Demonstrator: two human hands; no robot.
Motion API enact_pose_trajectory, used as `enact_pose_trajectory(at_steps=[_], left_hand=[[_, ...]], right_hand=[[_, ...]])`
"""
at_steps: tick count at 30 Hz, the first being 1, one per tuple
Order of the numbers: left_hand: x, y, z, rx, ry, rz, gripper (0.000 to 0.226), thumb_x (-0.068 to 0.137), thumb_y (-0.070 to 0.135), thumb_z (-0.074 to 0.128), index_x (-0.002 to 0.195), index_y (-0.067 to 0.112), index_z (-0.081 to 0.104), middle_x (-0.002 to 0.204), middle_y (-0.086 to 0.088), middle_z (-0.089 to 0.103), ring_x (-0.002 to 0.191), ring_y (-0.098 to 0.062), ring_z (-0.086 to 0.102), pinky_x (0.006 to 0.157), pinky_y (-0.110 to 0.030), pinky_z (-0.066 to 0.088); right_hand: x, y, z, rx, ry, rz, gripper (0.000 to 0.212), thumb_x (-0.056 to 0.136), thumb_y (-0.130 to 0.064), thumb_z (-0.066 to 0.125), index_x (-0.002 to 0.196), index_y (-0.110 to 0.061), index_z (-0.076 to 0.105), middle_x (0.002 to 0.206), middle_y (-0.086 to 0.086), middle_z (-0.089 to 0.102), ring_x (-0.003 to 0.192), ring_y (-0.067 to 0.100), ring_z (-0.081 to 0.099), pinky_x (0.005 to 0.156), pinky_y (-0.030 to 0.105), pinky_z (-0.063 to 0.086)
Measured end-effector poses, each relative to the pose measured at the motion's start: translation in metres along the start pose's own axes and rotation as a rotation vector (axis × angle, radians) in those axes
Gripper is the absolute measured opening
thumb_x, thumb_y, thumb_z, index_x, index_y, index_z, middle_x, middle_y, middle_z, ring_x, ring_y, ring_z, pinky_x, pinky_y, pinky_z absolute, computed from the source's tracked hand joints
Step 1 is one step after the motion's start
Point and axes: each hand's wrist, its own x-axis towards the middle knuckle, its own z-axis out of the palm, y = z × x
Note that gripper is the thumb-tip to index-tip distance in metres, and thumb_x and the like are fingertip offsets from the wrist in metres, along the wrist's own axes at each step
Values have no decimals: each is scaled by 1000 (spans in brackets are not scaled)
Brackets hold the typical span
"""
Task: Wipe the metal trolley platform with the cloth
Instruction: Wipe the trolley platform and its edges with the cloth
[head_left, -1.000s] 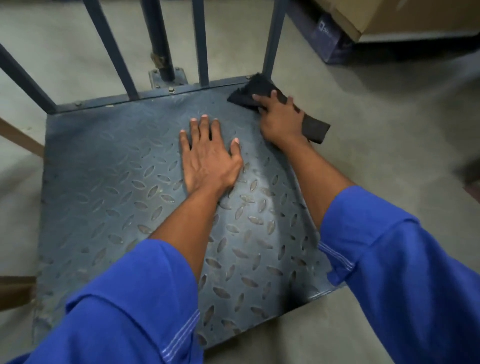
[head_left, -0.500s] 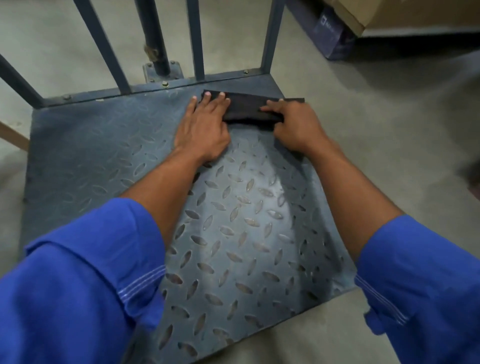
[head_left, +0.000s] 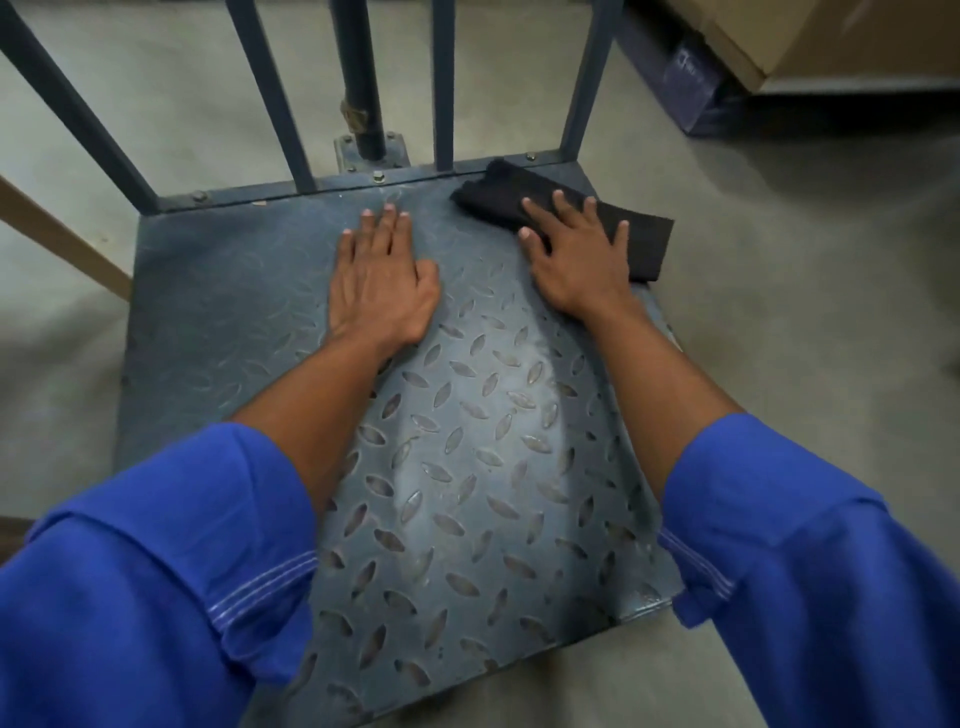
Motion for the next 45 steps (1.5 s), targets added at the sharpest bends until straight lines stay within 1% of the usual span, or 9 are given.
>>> enact_pose_trajectory(at_steps=[3,8,12,15,19,23,28,37,45], left_hand=[[-7,-2,0,23,-8,-2,67,109,44,20,168,13,7,176,-7,2,163,-24,-1,132,-46,-2],[-12,2,2,63,-20,-54,68,109,47,15,168,16,3,176,-6,-3,162,-25,-6,131,-51,-2],[-12,4,1,78,-39,-70,69,108,48,14,168,17,1,176,-5,-5,162,-25,-9,131,-51,-5],[-15,6,0,83,-53,-100,70,108,49,13,168,16,0,176,-5,-7,162,-26,-10,130,-52,-6],[-33,9,1,80,-56,-122,72,108,53,10,168,15,-2,176,-7,-9,162,-26,-11,130,-52,-7],[-50,10,0,84,-65,-120,73,108,54,8,168,14,-3,176,-7,-10,162,-27,-12,130,-52,-8],[-58,11,1,96,-55,-121,74,107,55,6,167,13,-4,175,-8,-10,162,-26,-13,130,-52,-7],[-57,14,-1,87,-48,-134,75,106,56,10,168,15,3,176,-8,-3,162,-27,-8,130,-53,-4],[-54,12,0,76,-18,-136,76,105,58,11,168,15,4,176,-7,-2,162,-27,-7,131,-53,-3]], right_hand=[[17,1,0,33,24,135,55,106,-60,25,160,-49,26,174,5,12,160,36,0,127,60,3],[46,-12,-3,-16,-54,84,61,104,-64,24,162,-46,19,174,2,8,160,38,-4,127,59,-2],[46,-28,-6,-5,-108,-83,54,109,-53,28,161,-42,28,173,2,18,160,37,3,128,59,0],[26,-23,-16,55,-163,-189,52,111,-46,36,161,-31,34,172,2,21,160,34,10,128,50,5],[9,12,-26,101,-150,-137,51,110,-45,41,159,-30,38,170,11,25,154,39,27,127,45,16],[19,19,-17,62,-72,-17,54,112,-42,36,160,-20,37,171,8,22,159,37,13,129,54,8],[21,-7,-10,-8,-65,17,52,110,-48,32,161,-36,31,173,6,19,159,40,7,127,61,3],[-14,-54,3,80,-71,-152,48,110,-44,38,157,-35,41,170,-1,27,160,35,10,128,57,4],[-15,-38,1,121,-7,-36,49,110,-42,39,155,-25,46,169,-1,31,159,31,15,129,54,6]])
